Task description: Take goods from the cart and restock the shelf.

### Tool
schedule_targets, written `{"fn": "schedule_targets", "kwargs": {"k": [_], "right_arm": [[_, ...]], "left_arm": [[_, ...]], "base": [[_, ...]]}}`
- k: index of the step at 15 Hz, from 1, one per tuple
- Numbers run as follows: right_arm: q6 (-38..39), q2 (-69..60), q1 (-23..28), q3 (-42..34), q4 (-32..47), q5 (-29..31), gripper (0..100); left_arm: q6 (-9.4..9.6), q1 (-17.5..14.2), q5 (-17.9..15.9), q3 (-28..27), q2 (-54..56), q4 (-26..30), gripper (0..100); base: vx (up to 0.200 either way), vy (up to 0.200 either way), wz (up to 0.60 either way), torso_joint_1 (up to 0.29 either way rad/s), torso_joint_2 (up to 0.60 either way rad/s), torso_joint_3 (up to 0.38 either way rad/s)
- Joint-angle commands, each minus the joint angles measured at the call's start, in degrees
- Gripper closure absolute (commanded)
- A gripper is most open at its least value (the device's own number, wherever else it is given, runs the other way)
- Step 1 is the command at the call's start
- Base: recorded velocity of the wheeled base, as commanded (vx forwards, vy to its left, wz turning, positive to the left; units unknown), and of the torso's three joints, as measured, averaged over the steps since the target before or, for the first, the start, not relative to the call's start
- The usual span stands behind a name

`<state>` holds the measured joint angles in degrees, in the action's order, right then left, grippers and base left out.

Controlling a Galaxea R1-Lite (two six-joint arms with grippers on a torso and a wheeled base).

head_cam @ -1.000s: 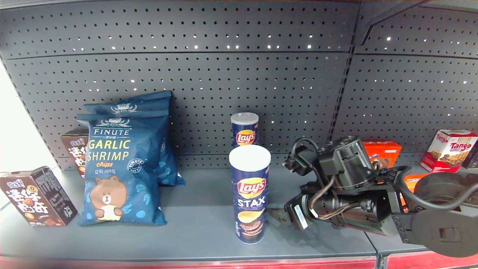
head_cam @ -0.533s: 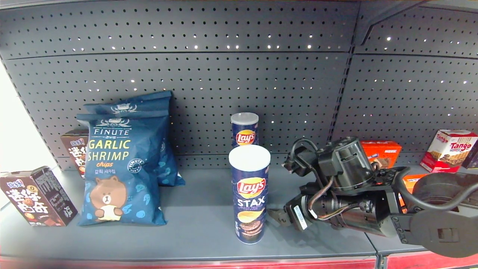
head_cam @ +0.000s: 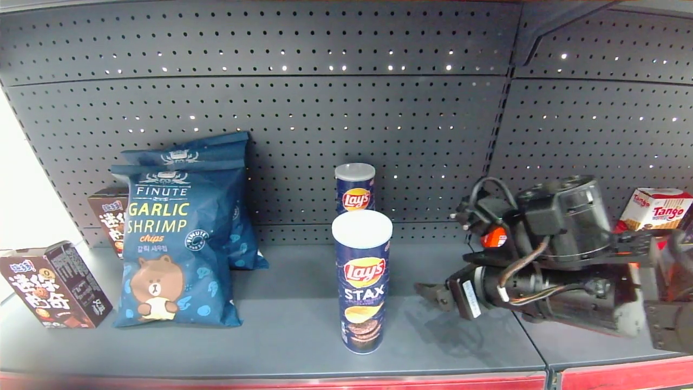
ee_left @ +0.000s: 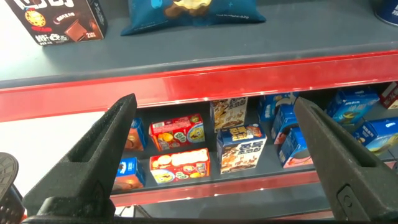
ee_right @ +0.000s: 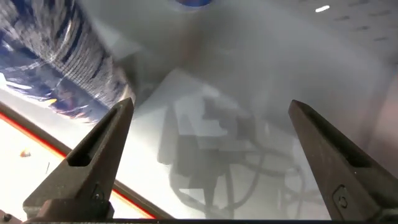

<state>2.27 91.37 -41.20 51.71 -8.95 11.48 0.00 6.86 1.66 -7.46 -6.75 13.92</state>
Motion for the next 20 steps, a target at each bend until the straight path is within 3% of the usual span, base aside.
{"fn": "schedule_targets", "kwargs": {"k": [1,9,14,18,20], "right_arm": [[0.02,-12.71,6.84,-5.83,0.25,0.29,0],[-0.33,-48.04,32.68,-28.69,0.51,-0.67,0],[-2.71,-66.14,34.61,-44.59,0.86,6.62,0],[-2.71,-79.50,44.28,-49.25,5.61,6.45,0],[-2.53,-86.71,45.42,-49.95,9.83,2.75,0]], "left_arm": [[0.00,0.17,-0.16,-0.01,-0.10,0.05,0],[0.00,0.17,-0.43,-0.01,-0.63,-0.03,0],[0.18,0.08,-0.25,0.08,-1.07,-0.03,0],[0.35,0.17,-0.34,0.08,-1.33,-0.03,0],[0.35,0.17,-0.34,0.08,-1.24,-0.03,0]], "base": [[0.000,0.000,0.00,0.000,0.00,0.000],[0.000,0.000,0.00,0.000,0.00,0.000],[0.000,0.000,0.00,0.000,0.00,0.000],[0.000,0.000,0.00,0.000,0.00,0.000],[0.000,0.000,0.00,0.000,0.00,0.000]]}}
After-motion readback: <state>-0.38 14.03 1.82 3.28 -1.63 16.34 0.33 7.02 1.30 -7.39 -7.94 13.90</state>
